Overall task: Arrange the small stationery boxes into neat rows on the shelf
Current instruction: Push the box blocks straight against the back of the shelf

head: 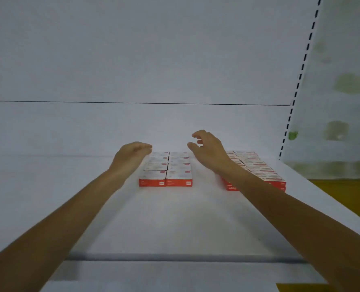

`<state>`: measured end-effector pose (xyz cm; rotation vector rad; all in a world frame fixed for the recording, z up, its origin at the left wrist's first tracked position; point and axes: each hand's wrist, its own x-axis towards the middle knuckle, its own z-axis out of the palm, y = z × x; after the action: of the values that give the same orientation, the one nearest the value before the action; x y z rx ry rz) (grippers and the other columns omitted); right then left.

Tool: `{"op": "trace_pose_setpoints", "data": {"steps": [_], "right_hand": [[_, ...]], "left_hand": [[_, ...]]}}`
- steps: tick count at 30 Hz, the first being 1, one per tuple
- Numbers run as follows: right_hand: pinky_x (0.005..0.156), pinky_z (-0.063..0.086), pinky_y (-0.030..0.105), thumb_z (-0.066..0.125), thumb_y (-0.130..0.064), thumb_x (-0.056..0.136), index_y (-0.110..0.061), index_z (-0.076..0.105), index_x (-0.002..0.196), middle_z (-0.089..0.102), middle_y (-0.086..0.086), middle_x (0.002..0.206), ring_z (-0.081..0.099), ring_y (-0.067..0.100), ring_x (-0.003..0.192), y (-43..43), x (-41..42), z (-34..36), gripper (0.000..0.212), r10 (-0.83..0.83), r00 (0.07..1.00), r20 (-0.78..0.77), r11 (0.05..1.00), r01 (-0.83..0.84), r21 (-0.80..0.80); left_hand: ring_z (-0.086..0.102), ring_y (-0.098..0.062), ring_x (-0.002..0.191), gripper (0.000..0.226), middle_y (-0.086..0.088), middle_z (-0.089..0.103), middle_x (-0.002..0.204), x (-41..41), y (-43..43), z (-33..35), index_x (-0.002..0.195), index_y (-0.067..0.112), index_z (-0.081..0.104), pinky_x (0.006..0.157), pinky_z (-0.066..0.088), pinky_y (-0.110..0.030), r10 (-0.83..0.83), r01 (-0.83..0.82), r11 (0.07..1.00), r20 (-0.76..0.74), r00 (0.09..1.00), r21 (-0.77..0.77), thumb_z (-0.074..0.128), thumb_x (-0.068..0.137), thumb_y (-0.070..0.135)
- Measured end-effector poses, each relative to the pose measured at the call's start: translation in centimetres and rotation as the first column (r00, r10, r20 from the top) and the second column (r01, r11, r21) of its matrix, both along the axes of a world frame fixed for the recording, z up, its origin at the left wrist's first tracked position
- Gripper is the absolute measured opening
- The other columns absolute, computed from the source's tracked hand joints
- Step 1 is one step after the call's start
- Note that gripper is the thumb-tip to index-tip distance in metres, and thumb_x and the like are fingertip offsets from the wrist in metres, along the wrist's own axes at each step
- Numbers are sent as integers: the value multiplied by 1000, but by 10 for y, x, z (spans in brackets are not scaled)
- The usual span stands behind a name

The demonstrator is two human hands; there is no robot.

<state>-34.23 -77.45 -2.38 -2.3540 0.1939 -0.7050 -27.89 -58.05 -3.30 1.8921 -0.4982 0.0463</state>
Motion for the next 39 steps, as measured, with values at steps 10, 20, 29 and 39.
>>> {"op": "trace_pose_setpoints", "data": {"steps": [10, 20, 29, 39], "right_hand": [[69, 36, 28, 29, -17, 95, -1, 49, 93, 52, 13, 97, 49, 27, 91, 24, 77, -22, 25, -71, 921, -382, 963, 164, 215], [59, 28, 28, 29, -9, 94, -12, 28, 63, 34, 2, 68, 35, 18, 68, 29, 94, -28, 31, -87, 920, -382, 944, 198, 264], [84, 36, 31, 29, -44, 96, -12, 57, 109, 53, -9, 80, 50, 12, 84, 10, 66, -28, 44, -40, 934, -354, 917, 176, 359], [95, 35, 33, 24, -44, 96, -7, 48, 124, 51, 9, 130, 48, 22, 115, 31, 68, -44, 52, -108, 949, -298, 931, 202, 306]], "left_hand": [[48, -7, 101, 44, 12, 48, 108, 57, -23, -27, 126, 19, 41, 96, 30, -29, -126, 100, 989, -276, 953, -108, 32, 94, 48], [65, -20, 77, 35, -5, 68, 87, 77, -35, -31, 93, 16, 62, 77, 50, -32, -301, 234, 949, -383, 873, -211, 38, 94, 40], [64, -19, 71, 42, -2, 65, 77, 79, -32, -36, 92, 13, 59, 74, 51, -34, -310, 202, 933, -378, 873, -297, 35, 92, 48], [67, -12, 52, 37, 6, 69, 57, 82, -35, -41, 85, 25, 58, 43, 49, -19, -347, 228, 919, -387, 854, -322, 34, 91, 53]]}}
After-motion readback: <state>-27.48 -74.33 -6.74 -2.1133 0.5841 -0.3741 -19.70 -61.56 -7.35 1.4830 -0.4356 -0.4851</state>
